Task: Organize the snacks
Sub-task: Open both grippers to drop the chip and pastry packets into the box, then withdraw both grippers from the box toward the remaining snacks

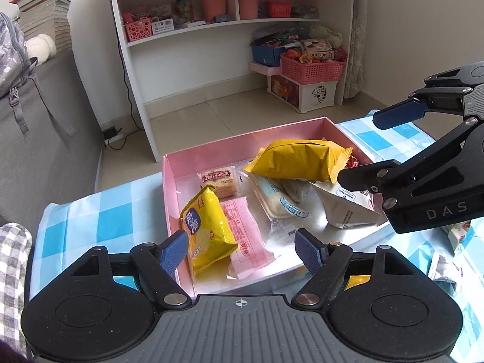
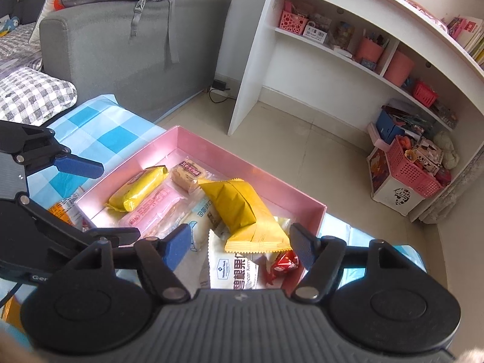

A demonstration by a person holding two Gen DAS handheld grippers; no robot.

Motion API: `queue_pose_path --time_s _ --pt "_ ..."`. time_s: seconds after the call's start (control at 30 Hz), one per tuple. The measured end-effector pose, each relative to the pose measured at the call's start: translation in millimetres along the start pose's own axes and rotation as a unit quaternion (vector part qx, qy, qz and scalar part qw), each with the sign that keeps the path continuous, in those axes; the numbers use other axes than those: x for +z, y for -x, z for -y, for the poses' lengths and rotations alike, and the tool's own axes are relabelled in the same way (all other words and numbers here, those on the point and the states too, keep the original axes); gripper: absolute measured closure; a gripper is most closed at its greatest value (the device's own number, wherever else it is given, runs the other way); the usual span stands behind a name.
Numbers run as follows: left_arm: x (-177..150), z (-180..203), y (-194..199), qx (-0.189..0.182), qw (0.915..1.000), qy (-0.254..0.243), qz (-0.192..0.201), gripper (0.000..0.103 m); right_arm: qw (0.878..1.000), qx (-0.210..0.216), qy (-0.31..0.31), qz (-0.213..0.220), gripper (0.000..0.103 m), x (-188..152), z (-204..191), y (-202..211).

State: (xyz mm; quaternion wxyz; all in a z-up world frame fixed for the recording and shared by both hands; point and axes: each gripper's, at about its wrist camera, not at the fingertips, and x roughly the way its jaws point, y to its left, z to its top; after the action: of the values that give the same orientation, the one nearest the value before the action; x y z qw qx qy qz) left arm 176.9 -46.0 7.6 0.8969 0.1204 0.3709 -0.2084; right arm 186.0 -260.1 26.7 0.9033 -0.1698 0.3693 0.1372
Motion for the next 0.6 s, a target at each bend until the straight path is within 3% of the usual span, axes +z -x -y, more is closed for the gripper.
queue_pose_path --time_s 0.6 --pt "-48 2 59 -0.003 1.0000 0.004 -0.004 0.015 0.999 0.010 -0.026 0.027 0.027 -38 -20 49"
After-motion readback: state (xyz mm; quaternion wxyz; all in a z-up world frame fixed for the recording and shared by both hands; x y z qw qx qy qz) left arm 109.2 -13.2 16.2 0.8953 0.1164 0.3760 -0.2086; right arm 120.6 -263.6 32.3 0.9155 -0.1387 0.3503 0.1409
